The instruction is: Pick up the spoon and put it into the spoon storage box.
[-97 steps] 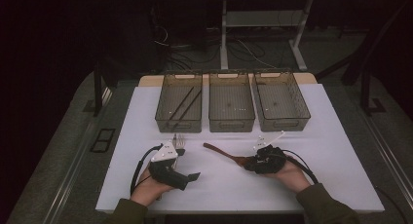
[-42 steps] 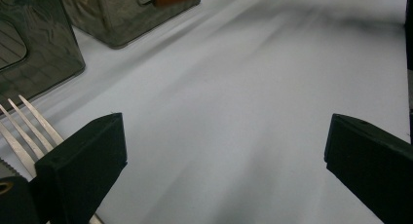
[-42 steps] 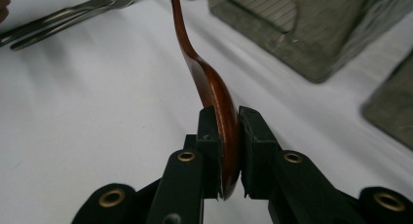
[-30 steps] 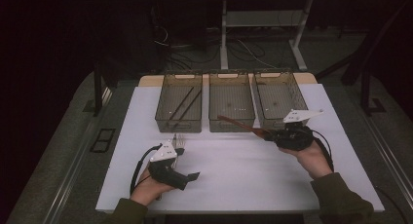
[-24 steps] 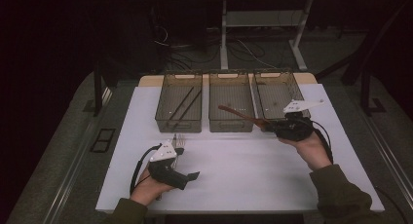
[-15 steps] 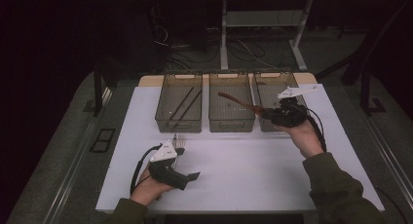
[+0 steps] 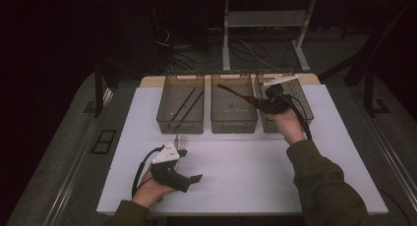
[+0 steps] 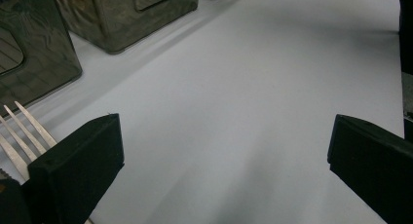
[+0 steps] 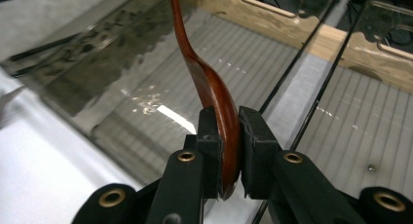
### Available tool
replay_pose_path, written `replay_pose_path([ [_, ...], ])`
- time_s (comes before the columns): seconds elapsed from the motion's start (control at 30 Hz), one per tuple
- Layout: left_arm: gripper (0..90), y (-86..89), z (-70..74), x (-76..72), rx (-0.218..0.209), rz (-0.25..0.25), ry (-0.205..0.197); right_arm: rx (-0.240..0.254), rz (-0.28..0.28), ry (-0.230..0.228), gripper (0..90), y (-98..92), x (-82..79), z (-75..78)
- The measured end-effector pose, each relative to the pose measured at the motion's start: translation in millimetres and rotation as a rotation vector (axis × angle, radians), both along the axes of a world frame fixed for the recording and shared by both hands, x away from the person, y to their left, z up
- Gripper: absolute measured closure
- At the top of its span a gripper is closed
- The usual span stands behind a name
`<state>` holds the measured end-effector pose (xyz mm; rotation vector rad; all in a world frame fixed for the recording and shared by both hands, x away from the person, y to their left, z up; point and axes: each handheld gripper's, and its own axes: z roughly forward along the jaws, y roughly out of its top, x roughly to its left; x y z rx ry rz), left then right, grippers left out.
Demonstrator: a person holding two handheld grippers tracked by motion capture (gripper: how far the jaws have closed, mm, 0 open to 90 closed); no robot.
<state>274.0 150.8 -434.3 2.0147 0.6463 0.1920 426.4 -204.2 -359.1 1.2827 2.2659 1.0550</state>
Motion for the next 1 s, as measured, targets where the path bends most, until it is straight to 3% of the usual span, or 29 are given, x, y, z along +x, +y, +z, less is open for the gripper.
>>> replay_pose_path([
  [0.2,0.0,-0.5,0.2,-0.1,0.006,-0.008,-0.001,-0.016,-0.033,0.024,79.1,7.6,15.9,-7.5],
  [0.43,0.0,-0.9,0.3,-0.1,0.008,-0.016,-0.006,-0.025,-0.034,0.039,79.1,18.8,25.4,-13.3],
  [0.73,0.0,-1.5,0.1,-0.6,0.008,-0.017,-0.003,-0.031,-0.014,0.065,78.4,25.8,25.7,-20.1],
  [1.0,0.0,-2.0,0.1,-0.8,0.01,-0.018,-0.002,-0.014,0.007,0.059,68.1,26.9,23.1,-19.6],
])
